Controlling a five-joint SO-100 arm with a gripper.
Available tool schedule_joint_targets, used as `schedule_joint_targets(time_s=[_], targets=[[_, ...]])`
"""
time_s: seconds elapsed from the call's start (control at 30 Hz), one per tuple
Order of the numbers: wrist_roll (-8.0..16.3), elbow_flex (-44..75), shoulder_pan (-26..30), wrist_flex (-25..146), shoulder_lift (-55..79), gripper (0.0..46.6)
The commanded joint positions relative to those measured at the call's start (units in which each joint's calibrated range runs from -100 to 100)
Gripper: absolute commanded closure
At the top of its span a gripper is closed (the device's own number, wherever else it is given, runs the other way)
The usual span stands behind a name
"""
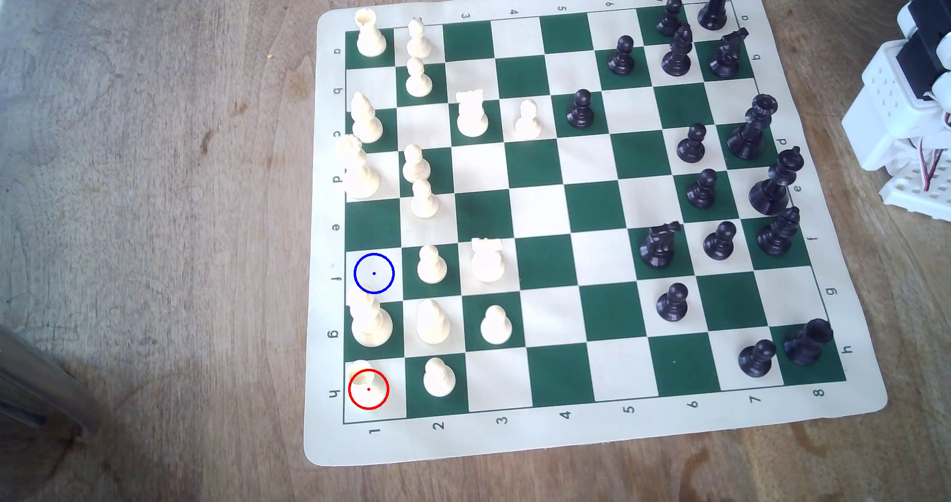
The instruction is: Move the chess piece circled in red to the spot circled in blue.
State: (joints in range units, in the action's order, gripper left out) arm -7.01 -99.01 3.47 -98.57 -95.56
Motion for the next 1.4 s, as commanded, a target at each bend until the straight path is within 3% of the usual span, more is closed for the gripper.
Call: schedule_joint_targets(time_s=[0.0,0.5,0.57,0.6,0.7,0.83,1.1,1.13,1.37], targets=[[-0.10,-0.90,5.41,-1.19,-0.11,46.4],[-0.10,-0.90,5.41,-1.19,-0.11,46.4],[0.73,-0.90,5.65,-1.11,-0.11,46.4],[2.30,-0.90,6.58,-0.70,-0.20,45.6],[2.25,-0.90,11.90,-1.11,-0.20,44.4],[2.05,-0.90,11.98,-0.86,-0.28,37.8],[1.56,-0.99,13.23,6.02,-0.37,43.8],[-0.05,-0.99,15.11,12.00,-0.54,46.0],[-0.88,-0.99,13.23,39.68,-0.37,46.4]])
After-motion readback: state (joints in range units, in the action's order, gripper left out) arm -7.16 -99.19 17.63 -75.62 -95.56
